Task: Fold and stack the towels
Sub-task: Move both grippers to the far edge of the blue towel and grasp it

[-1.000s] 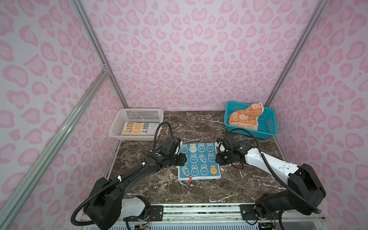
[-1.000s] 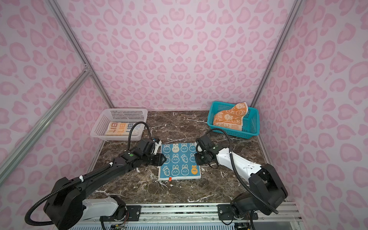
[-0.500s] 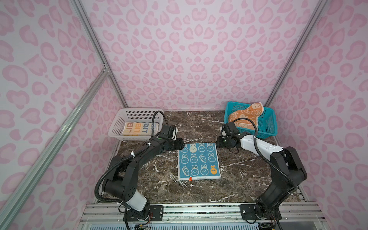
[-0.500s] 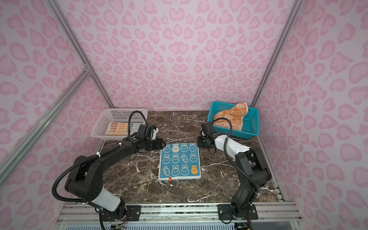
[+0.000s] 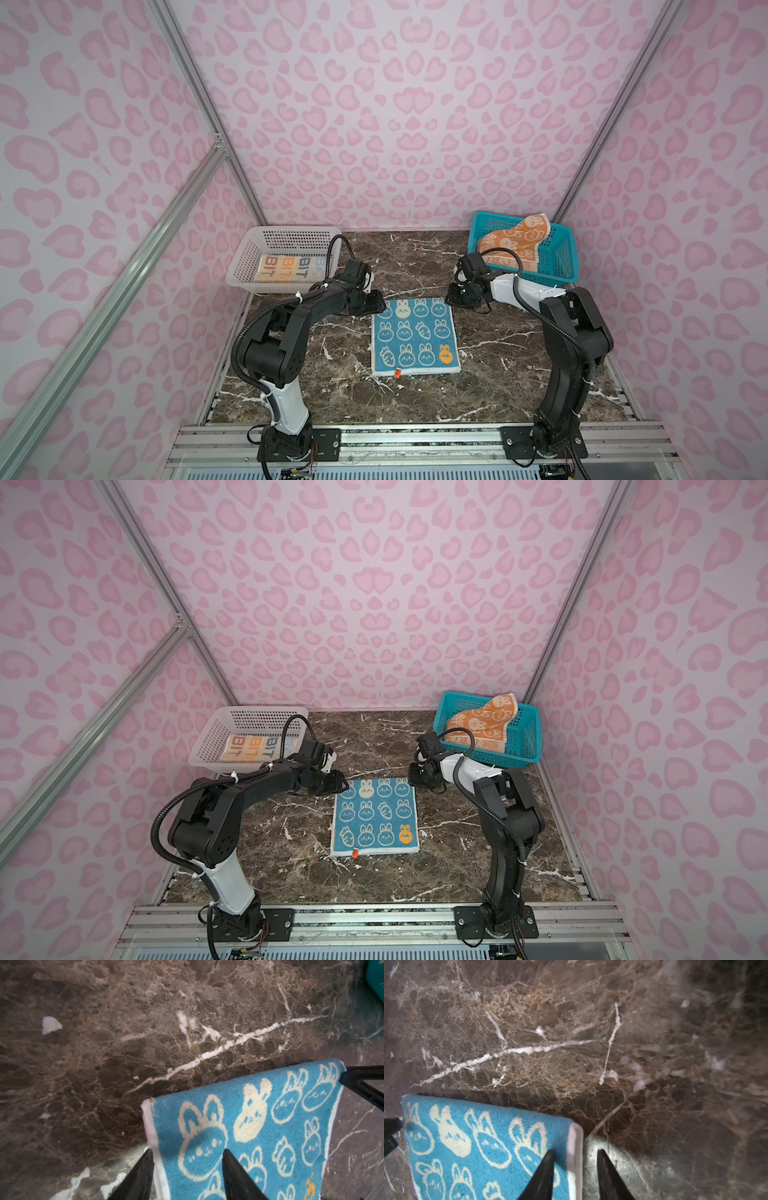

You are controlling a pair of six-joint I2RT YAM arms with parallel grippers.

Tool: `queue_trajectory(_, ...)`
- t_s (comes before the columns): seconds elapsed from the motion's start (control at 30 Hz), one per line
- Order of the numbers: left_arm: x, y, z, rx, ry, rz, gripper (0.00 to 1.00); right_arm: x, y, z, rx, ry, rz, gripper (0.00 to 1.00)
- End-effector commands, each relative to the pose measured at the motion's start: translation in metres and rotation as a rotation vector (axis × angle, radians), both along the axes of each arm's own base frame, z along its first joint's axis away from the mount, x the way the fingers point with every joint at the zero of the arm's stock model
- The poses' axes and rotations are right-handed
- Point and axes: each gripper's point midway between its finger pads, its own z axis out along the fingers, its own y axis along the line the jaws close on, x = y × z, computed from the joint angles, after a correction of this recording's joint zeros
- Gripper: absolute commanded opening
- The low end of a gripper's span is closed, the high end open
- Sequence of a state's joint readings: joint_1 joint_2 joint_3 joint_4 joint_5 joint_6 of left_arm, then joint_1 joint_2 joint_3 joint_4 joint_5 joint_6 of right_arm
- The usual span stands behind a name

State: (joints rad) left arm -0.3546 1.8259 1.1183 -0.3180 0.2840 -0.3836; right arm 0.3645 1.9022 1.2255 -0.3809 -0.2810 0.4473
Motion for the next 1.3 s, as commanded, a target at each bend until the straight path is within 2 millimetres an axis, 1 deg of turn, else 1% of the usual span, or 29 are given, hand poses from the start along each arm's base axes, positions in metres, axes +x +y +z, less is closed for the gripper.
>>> queue_trajectory(0.0, 0.006, 0.006, -0.004, 0.050, 0.002, 0.001, 0.53, 0.002, -0.004, -0.007, -0.026, 0.013, -0.013, 0.35)
queue_trajectory(0.2, 0.010, 0.012, -0.011, 0.093, 0.022, 0.007, 0.51, 0.005, -0.010, -0.017, -0.083, 0.048, -0.022, 0.30)
queue_trajectory(0.4, 0.008, 0.018, -0.019, 0.134, 0.047, 0.015, 0.48, 0.003, -0.011, -0.022, -0.128, 0.065, -0.004, 0.28)
queue_trajectory(0.47, 0.007, 0.019, -0.023, 0.142, 0.057, 0.015, 0.47, 0.003, -0.011, -0.024, -0.142, 0.068, 0.005, 0.23)
queue_trajectory(0.53, 0.006, 0.018, -0.025, 0.136, 0.065, 0.012, 0.46, 0.003, -0.008, -0.026, -0.142, 0.078, 0.023, 0.16)
queue_trajectory(0.57, 0.006, 0.016, -0.024, 0.130, 0.067, 0.008, 0.46, 0.003, -0.005, -0.026, -0.130, 0.082, 0.028, 0.15)
queue_trajectory(0.63, 0.007, 0.016, -0.020, 0.122, 0.061, 0.009, 0.45, 0.005, -0.003, -0.022, -0.113, 0.072, 0.028, 0.17)
queue_trajectory(0.8, 0.010, 0.013, -0.009, 0.109, 0.033, 0.003, 0.46, 0.011, 0.003, -0.003, -0.068, 0.023, 0.033, 0.26)
queue_trajectory(0.93, 0.012, 0.008, -0.006, 0.082, 0.034, -0.004, 0.47, 0.015, 0.007, 0.008, -0.041, -0.004, 0.040, 0.28)
queue_trajectory(1.0, 0.013, 0.007, -0.008, 0.076, 0.038, -0.001, 0.46, 0.016, 0.009, 0.007, -0.035, -0.003, 0.045, 0.28)
queue_trajectory(1.27, 0.017, 0.003, -0.017, 0.067, 0.055, -0.003, 0.46, 0.014, 0.008, -0.015, -0.052, 0.059, 0.035, 0.25)
